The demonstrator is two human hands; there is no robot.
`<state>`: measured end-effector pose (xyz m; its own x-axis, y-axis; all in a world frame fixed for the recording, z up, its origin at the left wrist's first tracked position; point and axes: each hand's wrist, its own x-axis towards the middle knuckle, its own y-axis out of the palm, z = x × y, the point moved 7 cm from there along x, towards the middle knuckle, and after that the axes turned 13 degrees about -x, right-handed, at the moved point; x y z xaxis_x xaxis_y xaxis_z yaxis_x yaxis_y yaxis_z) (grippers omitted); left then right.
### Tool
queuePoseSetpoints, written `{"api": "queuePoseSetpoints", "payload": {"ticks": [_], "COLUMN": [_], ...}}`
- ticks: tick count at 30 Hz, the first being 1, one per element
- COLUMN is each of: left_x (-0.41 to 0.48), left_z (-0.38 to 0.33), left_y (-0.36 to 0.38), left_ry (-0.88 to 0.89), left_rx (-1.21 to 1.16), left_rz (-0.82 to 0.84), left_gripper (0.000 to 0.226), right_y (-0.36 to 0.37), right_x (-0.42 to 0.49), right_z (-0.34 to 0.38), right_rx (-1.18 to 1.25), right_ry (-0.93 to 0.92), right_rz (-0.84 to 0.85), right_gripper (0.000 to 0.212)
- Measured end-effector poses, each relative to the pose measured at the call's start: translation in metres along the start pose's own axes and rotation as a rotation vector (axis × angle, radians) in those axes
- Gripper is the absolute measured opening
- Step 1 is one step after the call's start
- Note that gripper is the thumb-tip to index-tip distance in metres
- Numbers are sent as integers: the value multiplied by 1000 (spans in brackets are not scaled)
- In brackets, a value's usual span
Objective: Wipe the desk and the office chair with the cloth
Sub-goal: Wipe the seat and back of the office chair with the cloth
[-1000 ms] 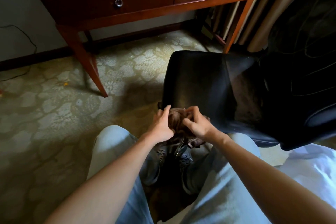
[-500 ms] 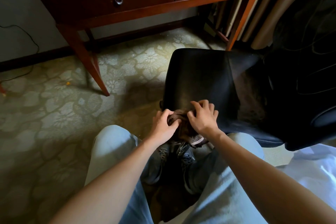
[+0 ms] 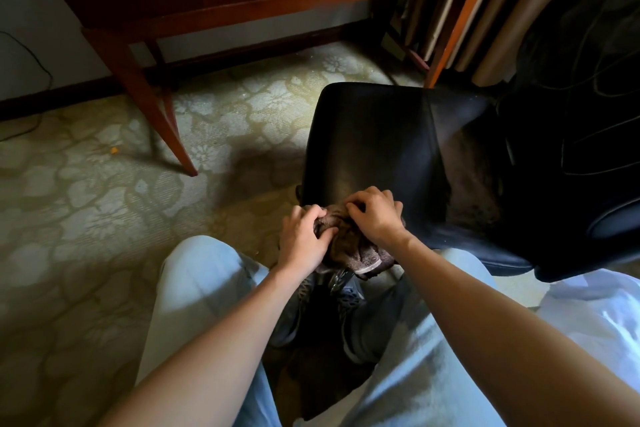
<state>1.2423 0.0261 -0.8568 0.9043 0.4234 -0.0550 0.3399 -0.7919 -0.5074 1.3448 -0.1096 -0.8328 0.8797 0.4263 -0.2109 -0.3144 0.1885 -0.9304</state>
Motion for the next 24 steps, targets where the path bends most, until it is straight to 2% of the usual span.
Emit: {"api": "queuePoseSetpoints", "payload": {"ticks": [6, 14, 19, 24], "left_x": [0, 3, 5, 6], "left_z": [-2, -3, -1, 2], "left_y": [-1, -2, 3, 3], "left_ry": [-11, -27, -57, -104], "left_rx": [5, 26, 92, 58], "left_rz": [21, 44, 92, 163], "left_gripper": [28, 27, 43, 41], "right_y": [-7, -16, -23, -29], "right_x": [2, 1, 14, 35], "right_z": [1, 8, 36, 87], "right_rx": [4, 27, 75, 97], "right_ry": [-53, -31, -54, -157], "right_rz": [-79, -159, -188, -106], "right_gripper": [20, 21, 25, 39]}}
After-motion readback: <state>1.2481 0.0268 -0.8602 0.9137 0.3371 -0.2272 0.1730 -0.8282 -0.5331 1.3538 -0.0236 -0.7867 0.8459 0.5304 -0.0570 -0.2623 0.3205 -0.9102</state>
